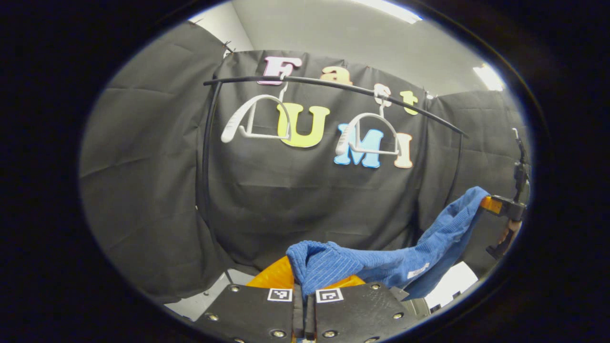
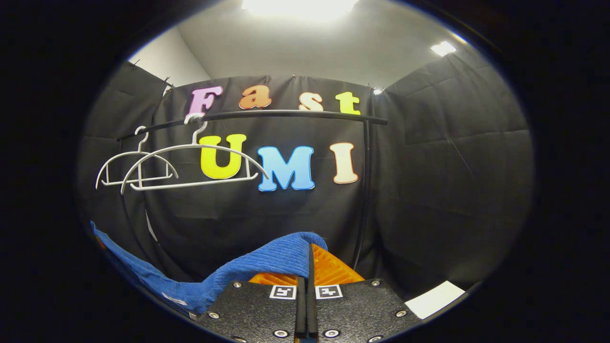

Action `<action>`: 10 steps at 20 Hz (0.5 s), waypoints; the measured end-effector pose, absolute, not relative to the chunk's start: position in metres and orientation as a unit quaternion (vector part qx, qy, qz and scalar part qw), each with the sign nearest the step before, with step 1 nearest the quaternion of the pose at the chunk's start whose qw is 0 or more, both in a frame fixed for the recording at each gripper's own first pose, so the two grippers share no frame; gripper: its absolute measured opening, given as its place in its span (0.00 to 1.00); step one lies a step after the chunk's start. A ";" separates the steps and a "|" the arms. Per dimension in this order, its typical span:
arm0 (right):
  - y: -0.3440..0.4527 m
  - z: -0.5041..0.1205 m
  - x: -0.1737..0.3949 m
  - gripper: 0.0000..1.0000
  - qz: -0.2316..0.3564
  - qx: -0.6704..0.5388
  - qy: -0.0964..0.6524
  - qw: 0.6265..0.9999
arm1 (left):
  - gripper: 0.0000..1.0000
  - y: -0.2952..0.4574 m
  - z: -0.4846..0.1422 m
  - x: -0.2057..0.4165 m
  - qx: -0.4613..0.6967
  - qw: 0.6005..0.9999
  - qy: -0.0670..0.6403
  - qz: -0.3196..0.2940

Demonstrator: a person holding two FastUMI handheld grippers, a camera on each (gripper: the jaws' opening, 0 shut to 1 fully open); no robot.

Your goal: Grasp the clothes on the hanger with both hands and then place them into the laundry hamper below.

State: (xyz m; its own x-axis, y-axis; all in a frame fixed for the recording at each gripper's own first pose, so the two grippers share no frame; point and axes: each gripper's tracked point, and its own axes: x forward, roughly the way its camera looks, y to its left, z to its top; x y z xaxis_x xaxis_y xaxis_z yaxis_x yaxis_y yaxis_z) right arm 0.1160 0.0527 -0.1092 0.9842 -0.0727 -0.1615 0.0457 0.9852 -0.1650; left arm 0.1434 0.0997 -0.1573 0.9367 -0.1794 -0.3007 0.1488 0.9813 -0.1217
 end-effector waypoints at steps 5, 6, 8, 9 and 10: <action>0.068 -0.158 0.103 0.01 -0.010 -0.066 0.142 0.988 | 0.04 0.087 -0.184 0.135 -0.049 0.980 0.174 -0.088; 0.069 -0.167 0.101 0.01 -0.009 -0.057 0.152 0.987 | 0.02 0.084 -0.191 0.135 -0.057 0.978 0.178 -0.090; 0.074 -0.186 0.102 0.00 -0.001 -0.037 0.175 0.984 | 0.02 0.081 -0.215 0.138 -0.069 0.974 0.198 -0.087; 0.072 -0.197 0.102 0.01 -0.002 -0.035 0.187 0.982 | 0.02 0.081 -0.226 0.141 -0.072 0.972 0.209 -0.085; 0.071 -0.207 0.101 0.01 -0.002 -0.034 0.197 0.980 | 0.02 0.080 -0.237 0.145 -0.074 0.970 0.218 -0.084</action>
